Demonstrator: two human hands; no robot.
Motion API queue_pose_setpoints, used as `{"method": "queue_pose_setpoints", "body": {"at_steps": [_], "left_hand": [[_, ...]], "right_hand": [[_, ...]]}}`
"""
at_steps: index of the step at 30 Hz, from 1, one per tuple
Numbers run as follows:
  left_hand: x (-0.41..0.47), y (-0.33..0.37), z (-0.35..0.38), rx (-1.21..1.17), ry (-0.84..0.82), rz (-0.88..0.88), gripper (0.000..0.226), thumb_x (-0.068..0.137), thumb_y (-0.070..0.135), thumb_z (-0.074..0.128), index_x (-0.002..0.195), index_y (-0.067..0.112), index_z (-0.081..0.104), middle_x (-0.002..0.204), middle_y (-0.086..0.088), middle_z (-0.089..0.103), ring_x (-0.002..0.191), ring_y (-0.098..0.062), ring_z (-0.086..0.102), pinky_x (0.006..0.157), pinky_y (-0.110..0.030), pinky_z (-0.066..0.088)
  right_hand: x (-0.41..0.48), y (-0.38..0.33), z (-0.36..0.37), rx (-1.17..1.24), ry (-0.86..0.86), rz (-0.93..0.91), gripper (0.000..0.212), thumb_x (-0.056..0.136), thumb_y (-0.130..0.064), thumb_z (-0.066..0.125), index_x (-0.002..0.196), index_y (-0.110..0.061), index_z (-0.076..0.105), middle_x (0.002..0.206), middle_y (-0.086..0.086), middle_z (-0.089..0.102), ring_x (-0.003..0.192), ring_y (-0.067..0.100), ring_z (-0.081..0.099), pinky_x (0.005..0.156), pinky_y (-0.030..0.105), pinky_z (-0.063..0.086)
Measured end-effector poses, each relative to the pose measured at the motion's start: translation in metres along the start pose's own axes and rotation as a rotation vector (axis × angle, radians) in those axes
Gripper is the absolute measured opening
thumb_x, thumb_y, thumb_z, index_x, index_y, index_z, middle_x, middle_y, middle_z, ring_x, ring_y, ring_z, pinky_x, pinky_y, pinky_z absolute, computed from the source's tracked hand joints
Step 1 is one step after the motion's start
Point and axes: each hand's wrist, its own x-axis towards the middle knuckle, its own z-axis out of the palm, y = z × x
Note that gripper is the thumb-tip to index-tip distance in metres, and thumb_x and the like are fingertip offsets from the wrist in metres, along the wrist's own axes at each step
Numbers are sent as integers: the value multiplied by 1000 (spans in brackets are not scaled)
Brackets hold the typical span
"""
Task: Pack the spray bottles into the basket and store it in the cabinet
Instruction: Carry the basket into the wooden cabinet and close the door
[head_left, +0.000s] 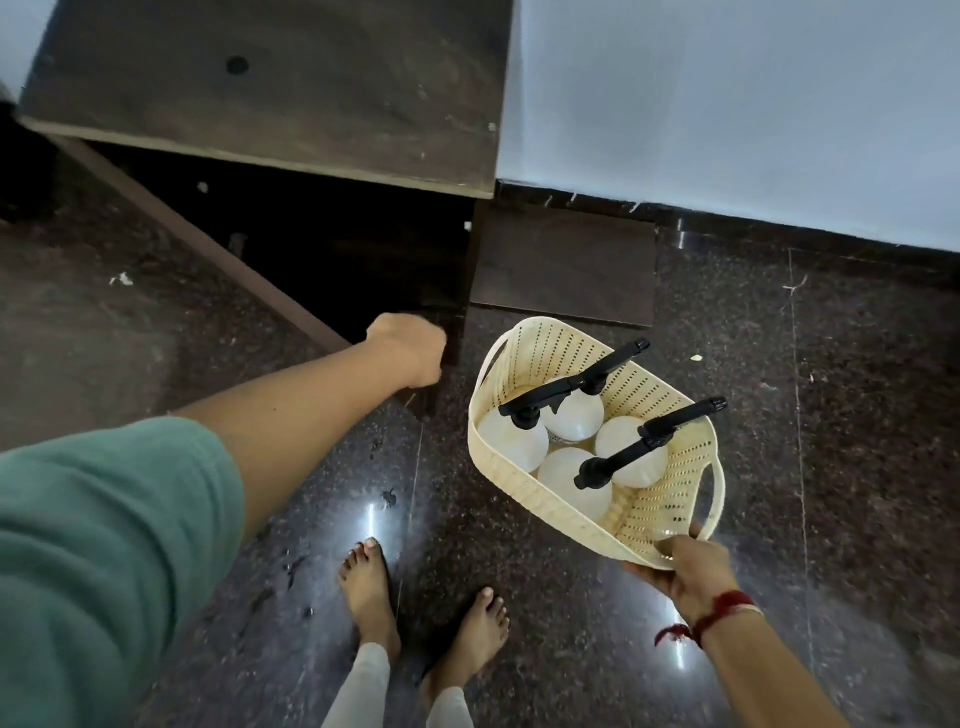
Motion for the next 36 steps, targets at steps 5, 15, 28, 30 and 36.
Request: {"method": "queue_pose_setpoints", "body": {"at_steps": [5,15,28,30,36], "left_hand": [[-17,-22,13,-213,-202,-135,10,82,21,61,73,16,63,75,3,67,80,-18,67,68,-28,51],[-48,-65,63,-461,-497,-374,36,100,25,45,135,17,46,133,2,53,133,-18,43,106,-28,36],[-73,-94,202,-940,-165,-488,44,101,13,38,144,5,31,142,-17,41,131,-30,42,108,-37,37],[-51,-152,156,-1182,-42,-607,35,97,18,43,129,5,51,128,-19,57,117,-35,56,92,-40,50],[-29,-166,165,-1051,187,-783,53,100,45,33,122,2,52,122,-22,59,111,-40,57,80,-39,47]], "right_hand": [[-5,-2,33,-78,-5,-17,34,93,14,37,123,4,49,104,23,59,79,38,62,46,45,59],[-18,-4,136,-218,-114,-82,41,93,15,34,126,-3,49,115,21,58,92,38,60,44,44,58],[-37,-6,251,-420,-163,-123,25,97,8,34,105,-6,52,112,19,62,106,42,63,36,40,54],[-35,-9,265,-420,-174,-125,24,97,7,34,107,-6,52,108,18,62,97,39,65,36,38,55],[-5,-27,308,-451,-189,-169,26,95,8,36,112,-2,52,98,16,64,70,29,66,38,37,56]]}}
